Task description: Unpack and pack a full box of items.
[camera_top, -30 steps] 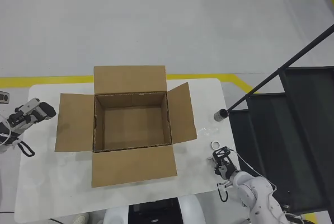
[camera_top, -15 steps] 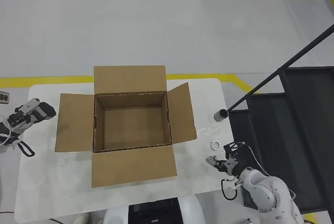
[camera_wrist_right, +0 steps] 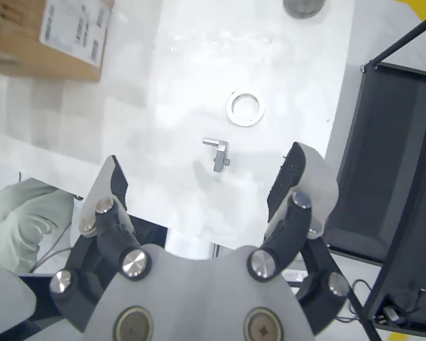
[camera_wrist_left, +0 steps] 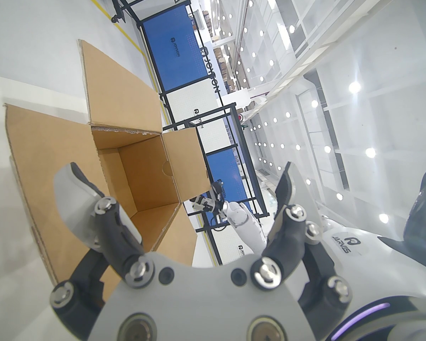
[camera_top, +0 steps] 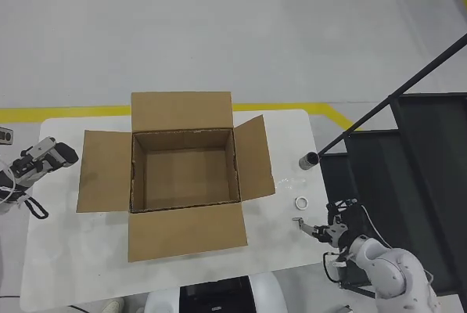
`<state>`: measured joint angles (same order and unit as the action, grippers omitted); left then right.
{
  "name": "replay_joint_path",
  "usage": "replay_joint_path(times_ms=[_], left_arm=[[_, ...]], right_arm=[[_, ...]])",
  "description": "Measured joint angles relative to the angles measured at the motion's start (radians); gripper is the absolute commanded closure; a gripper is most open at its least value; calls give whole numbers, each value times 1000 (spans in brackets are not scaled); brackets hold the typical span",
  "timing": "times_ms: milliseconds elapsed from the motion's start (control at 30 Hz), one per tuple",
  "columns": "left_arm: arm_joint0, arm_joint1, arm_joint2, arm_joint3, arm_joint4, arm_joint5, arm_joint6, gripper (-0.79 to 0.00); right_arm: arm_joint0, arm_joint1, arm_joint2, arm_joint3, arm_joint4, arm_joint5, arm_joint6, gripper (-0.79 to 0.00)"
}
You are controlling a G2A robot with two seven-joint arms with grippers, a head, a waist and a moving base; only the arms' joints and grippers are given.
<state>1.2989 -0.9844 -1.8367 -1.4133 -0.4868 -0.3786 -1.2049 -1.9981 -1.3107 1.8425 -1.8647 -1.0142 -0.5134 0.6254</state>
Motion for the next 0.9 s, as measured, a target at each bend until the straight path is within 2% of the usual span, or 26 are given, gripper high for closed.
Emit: replay_joint_path(times_ms=[233, 333, 433, 633, 667, 700, 900], left_arm=[[0, 0, 0, 0, 0, 0, 0, -785], [0, 0, 0, 0, 0, 0, 0, -785], [0, 0, 0, 0, 0, 0, 0, -785], [0, 0, 0, 0, 0, 0, 0, -785], [0, 0, 0, 0, 0, 0, 0, -785], [0, 0, 0, 0, 0, 0, 0, -785], [0, 0, 0, 0, 0, 0, 0, -785]], right_arm=[[60, 3, -128, 97, -185, 36, -32, -782], [85, 4, -152, 139, -212, 61, -50, -723], [102, 5, -167, 165, -219, 86, -59, -566], [126, 7, -188, 188, -227, 137, -57, -314], [128, 7, -190, 191, -230, 144, -56, -212], [129, 8, -192, 192, -233, 151, -56, 0], [129, 12, -199, 187, -264, 183, -52, 0]])
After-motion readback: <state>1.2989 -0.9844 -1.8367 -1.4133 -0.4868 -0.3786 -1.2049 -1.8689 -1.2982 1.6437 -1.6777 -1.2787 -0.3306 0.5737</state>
